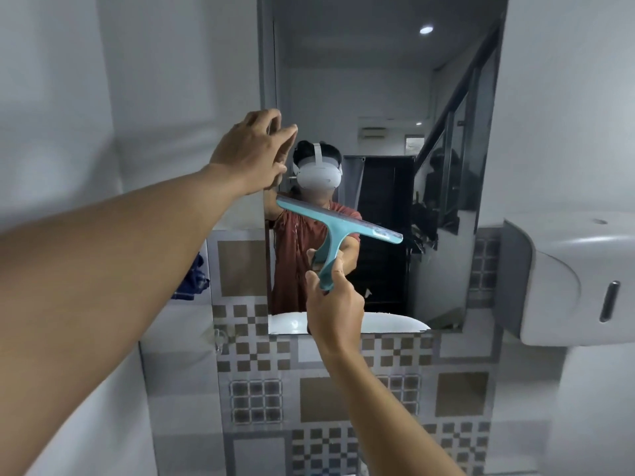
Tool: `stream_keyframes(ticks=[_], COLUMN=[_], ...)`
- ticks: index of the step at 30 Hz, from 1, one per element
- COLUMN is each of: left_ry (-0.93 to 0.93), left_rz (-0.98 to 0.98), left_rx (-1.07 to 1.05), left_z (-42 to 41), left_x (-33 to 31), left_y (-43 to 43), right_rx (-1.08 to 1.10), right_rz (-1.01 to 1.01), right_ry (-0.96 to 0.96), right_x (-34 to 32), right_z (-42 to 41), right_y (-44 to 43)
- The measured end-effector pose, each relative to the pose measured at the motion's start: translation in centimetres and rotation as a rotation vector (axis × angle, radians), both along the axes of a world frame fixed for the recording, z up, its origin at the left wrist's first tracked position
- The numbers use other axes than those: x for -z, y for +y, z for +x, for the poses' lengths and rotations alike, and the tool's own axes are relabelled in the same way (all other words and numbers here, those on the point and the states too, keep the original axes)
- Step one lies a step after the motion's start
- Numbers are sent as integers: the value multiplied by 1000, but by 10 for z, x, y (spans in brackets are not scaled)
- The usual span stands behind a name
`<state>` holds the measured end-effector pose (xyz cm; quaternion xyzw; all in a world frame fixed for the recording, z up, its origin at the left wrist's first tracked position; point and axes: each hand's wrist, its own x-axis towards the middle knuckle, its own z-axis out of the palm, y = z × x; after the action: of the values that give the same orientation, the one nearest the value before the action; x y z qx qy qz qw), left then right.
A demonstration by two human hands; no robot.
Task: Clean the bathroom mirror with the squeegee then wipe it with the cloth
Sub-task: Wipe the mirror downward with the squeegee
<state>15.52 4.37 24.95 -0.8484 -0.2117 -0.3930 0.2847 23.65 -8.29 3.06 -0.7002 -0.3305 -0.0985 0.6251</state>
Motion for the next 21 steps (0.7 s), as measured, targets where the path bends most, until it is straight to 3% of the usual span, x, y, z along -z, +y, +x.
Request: stream_keyframes(ticks=[3, 7, 21], left_ry=[0, -12, -79], left_rz=[4, 25, 24], left_rx=[-1, 5, -13], left_z=[0, 2, 10], left_x=[0, 2, 48], left_y=[0, 1, -9], right_rx=[4, 64, 281], right_rz=[-24, -255, -646], right_ry=[-12, -267, -741], right_x=[2, 13, -13], right_z=[1, 2, 70], right_y=[2, -4, -75])
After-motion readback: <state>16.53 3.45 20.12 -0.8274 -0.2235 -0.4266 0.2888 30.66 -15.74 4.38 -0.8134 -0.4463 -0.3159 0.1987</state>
